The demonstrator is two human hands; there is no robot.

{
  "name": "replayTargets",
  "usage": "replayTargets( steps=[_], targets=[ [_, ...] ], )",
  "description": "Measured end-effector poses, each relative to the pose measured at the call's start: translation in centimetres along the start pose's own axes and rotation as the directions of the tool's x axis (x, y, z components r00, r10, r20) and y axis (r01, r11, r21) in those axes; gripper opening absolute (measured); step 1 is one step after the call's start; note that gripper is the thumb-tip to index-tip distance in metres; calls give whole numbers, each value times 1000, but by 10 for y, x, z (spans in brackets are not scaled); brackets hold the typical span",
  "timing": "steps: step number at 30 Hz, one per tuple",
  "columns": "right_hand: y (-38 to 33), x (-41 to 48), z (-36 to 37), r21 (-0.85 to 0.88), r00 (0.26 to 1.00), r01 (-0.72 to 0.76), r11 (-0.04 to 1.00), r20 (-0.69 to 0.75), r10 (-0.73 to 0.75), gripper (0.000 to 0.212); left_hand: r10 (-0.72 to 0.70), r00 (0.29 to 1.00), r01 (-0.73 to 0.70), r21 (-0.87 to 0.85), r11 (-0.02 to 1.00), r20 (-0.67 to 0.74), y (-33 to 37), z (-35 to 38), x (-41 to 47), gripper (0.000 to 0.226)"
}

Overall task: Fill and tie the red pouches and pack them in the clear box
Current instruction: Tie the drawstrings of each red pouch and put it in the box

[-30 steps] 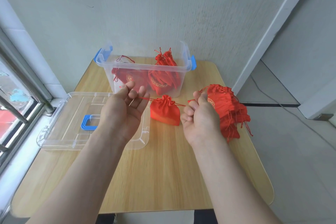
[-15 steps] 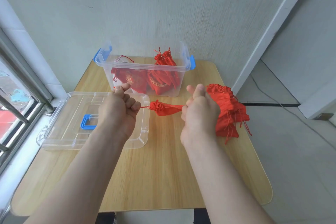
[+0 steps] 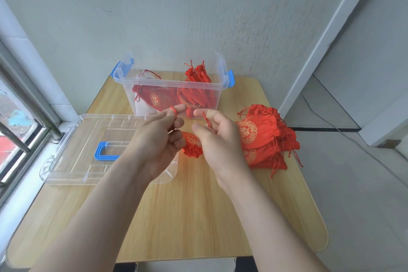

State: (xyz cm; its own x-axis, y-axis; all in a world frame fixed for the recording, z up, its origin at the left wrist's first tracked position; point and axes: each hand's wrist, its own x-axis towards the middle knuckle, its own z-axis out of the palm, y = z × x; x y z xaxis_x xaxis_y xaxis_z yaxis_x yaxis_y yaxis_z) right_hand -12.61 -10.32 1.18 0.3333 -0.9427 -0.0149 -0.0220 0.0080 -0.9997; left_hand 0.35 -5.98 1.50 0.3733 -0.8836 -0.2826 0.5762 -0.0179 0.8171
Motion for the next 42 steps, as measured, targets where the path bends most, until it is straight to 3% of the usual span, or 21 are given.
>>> replayTargets(
  steps=[2, 5, 7, 10, 15, 20, 24, 28, 33, 42],
  targets=[
    [1, 0, -2, -126, 1000, -14, 992, 5, 15, 13, 10, 996, -24, 154, 988, 92, -1, 0, -3, 31],
    [1, -2, -3, -207, 995, -67, 976, 60, 81, 29, 51, 987, -108, 393, 913, 153, -2, -1, -6, 33],
    [-1, -2, -4, -160, 993, -79, 984, 79, 92, 35, 75, 984, -148, 500, 853, 163, -2, -3, -7, 34],
    [0, 0, -5, -85, 998, -34, 996, 45, 38, 26, 87, 981, -175, 595, 785, 175, -2, -4, -9, 28],
    [5, 5, -9, -1, 992, -126, 992, -32, 126, 17, 156, 968, -249, 722, 646, 195, -3, -6, -10, 14],
    [7, 7, -8, 21, 981, -186, 982, -50, 187, 20, 115, 987, -159, 751, 641, 111, -5, -9, -7, 22],
    [9, 11, -13, -125, 974, -220, 967, -82, 211, 30, 81, 996, -84, 794, 602, 44, -10, -10, -7, 23],
    [9, 8, -16, -227, 991, -135, 964, -27, 133, 37, 88, 995, -81, 860, 504, 42, -10, -10, -9, 28],
    [6, 12, -26, -274, 990, 35, 961, 138, 3, 31, 45, 992, -123, 882, 455, 116, -7, -10, -12, 24],
    [2, 11, -28, -224, 970, 66, 972, 241, -10, 28, -34, 989, -109, 873, 475, 142, -2, -5, -15, 26]
  ],
)
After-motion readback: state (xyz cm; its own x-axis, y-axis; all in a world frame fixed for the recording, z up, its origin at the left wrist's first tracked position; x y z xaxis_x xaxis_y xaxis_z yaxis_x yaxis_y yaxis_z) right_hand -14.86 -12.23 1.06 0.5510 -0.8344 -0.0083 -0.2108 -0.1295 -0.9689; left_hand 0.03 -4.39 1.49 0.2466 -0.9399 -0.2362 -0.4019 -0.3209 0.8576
